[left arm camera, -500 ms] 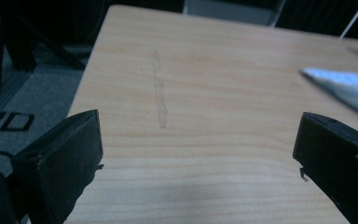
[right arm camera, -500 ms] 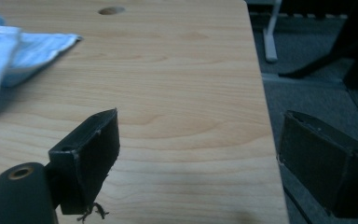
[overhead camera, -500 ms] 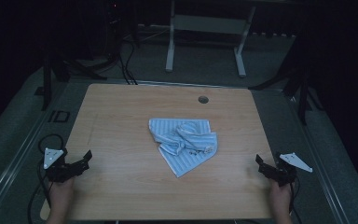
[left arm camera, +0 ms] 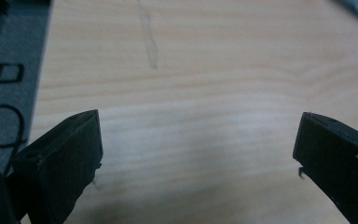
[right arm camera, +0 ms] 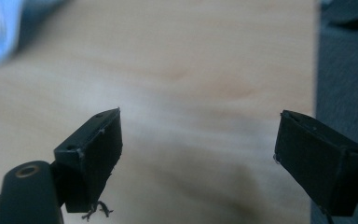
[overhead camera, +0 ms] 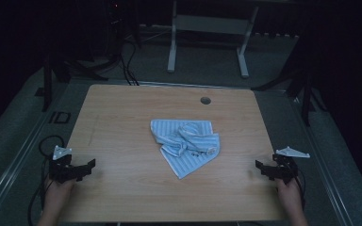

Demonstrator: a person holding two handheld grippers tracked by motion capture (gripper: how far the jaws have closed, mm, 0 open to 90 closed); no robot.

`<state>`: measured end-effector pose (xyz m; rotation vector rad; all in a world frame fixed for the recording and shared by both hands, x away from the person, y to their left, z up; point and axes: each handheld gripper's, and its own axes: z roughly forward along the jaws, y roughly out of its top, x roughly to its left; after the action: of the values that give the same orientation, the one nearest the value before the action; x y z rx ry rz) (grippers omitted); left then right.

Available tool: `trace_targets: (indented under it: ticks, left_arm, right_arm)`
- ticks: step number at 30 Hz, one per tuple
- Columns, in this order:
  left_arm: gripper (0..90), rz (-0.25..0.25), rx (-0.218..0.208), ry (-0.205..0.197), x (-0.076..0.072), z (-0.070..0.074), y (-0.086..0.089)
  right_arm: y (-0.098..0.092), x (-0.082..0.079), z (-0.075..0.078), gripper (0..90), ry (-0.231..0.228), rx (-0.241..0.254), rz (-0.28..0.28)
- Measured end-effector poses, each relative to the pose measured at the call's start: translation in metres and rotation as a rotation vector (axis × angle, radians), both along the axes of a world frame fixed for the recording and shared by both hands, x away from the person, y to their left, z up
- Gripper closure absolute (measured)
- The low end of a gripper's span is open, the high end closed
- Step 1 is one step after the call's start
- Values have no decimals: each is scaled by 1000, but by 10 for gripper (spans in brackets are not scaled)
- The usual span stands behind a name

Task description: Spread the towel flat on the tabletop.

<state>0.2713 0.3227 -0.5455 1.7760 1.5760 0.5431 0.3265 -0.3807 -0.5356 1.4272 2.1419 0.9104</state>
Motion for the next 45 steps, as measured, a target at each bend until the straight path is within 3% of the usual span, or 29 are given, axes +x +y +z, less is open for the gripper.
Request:
trace_targets:
  ticks: [1, 2, 5, 6, 8, 9, 12, 14, 16, 18, 19, 20, 22, 26, 32, 36, 39, 45]
  left_arm:
    - [19, -28, 0, 36, 0, 2, 0]
    - [19, -71, 33, 78, 1, 4, -3]
    - [19, -98, 53, 125, 1, 7, -4]
    - [18, -99, 53, 129, 1, 8, -3]
    - [19, -105, 44, 137, 1, 10, -2]
    - [19, -107, 47, 144, 2, 11, -1]
    - [19, -126, 63, 171, 2, 14, -1]
    - [19, -159, 91, 213, 3, 16, -3]
    - [19, -175, 115, 228, 3, 18, -5]
    - [19, -185, 115, 237, 4, 19, -6]
    - [19, -203, 120, 261, 5, 21, -8]
    - [19, -215, 134, 274, 6, 21, -9]
    - [19, -242, 163, 304, 8, 22, -11]
    - [19, -300, 215, 402, 13, 23, -17]
    - [19, -365, 263, 460, 16, 29, -28]
    - [19, -366, 273, 501, 18, 32, -32]
    - [19, -374, 288, 536, 20, 33, -32]
    - [19, -385, 291, 570, 23, 36, -35]
  right_arm:
    - [2, 0, 1, 152, 12, -29, 19]
    - [3, 1, 2, 153, 32, -43, 40]
    - [5, 6, 5, 152, 131, -41, 92]
    - [6, 7, 6, 152, 165, -45, 109]
    - [7, 8, 7, 152, 184, -55, 119]
    - [10, 10, 10, 152, 223, -95, 154]
    - [12, 11, 13, 152, 248, -125, 172]
    - [14, 13, 17, 152, 282, -150, 191]
    - [13, 15, 20, 152, 316, -164, 203]
    - [13, 16, 21, 152, 336, -179, 211]
    - [14, 17, 21, 150, 363, -191, 218]
    - [16, 19, 23, 144, 393, -231, 233]
    - [18, 21, 24, 136, 427, -253, 258]
    - [23, 22, 26, 138, 467, -298, 315]
    - [36, 23, 25, 141, 539, -399, 405]
    - [41, 25, 26, 156, 563, -426, 426]
    - [42, 28, 27, 163, 611, -415, 439]
    - [45, 31, 25, 162, 676, -473, 458]
